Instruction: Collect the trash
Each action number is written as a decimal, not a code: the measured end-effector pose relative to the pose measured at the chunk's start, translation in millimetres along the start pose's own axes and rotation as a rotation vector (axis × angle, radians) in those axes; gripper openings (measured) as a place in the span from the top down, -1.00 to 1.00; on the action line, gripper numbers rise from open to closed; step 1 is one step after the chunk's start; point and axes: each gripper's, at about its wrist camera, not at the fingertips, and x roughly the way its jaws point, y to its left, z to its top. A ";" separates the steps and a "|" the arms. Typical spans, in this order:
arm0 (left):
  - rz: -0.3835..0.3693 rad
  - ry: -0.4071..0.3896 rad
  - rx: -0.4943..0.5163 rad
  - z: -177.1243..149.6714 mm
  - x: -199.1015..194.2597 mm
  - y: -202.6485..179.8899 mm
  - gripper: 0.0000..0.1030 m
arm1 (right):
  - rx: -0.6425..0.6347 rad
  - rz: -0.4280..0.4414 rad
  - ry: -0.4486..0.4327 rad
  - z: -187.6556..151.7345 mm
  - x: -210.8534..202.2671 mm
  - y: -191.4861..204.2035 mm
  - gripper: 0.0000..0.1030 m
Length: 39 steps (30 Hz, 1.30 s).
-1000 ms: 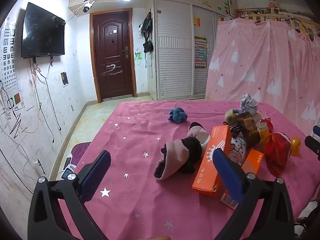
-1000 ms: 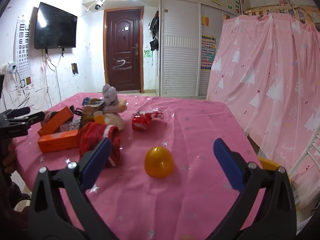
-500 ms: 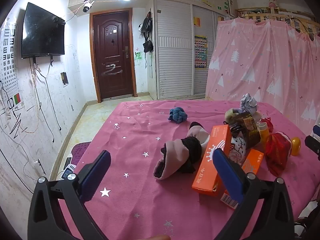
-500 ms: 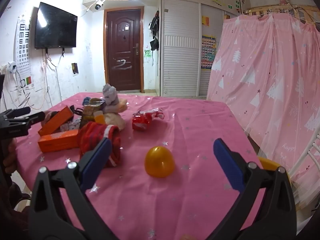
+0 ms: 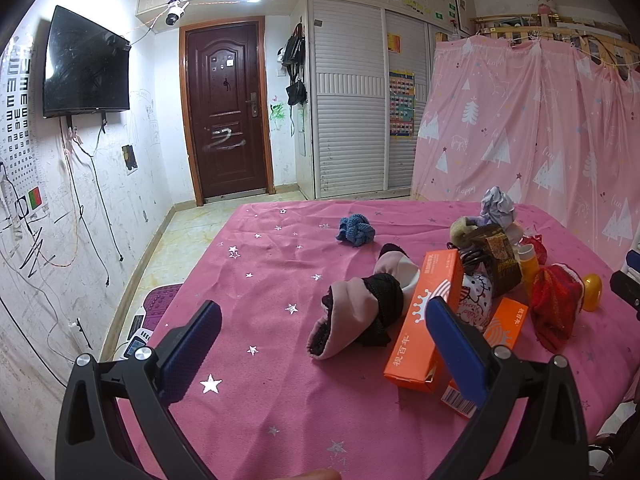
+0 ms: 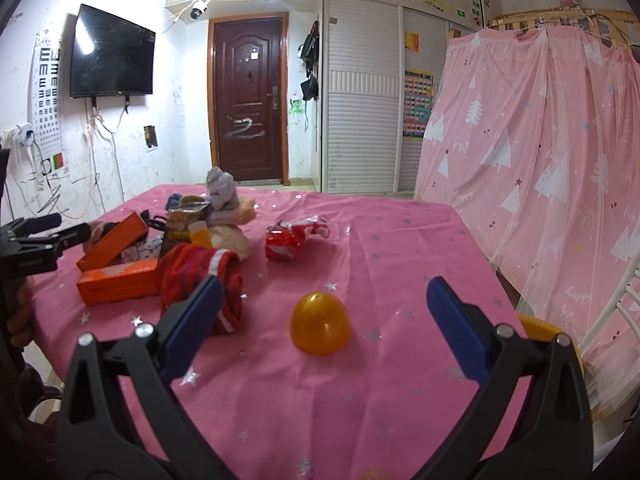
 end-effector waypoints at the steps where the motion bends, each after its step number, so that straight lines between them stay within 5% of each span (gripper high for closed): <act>1: 0.000 0.000 0.000 0.0 0.0 0.0 -0.85 | 0.000 0.000 0.000 0.2 0.0 -0.1 -0.90; 39: 0.001 0.000 0.003 0.0 0.0 -0.2 -0.85 | -0.008 -0.001 0.003 -3.1 3.8 3.2 -0.90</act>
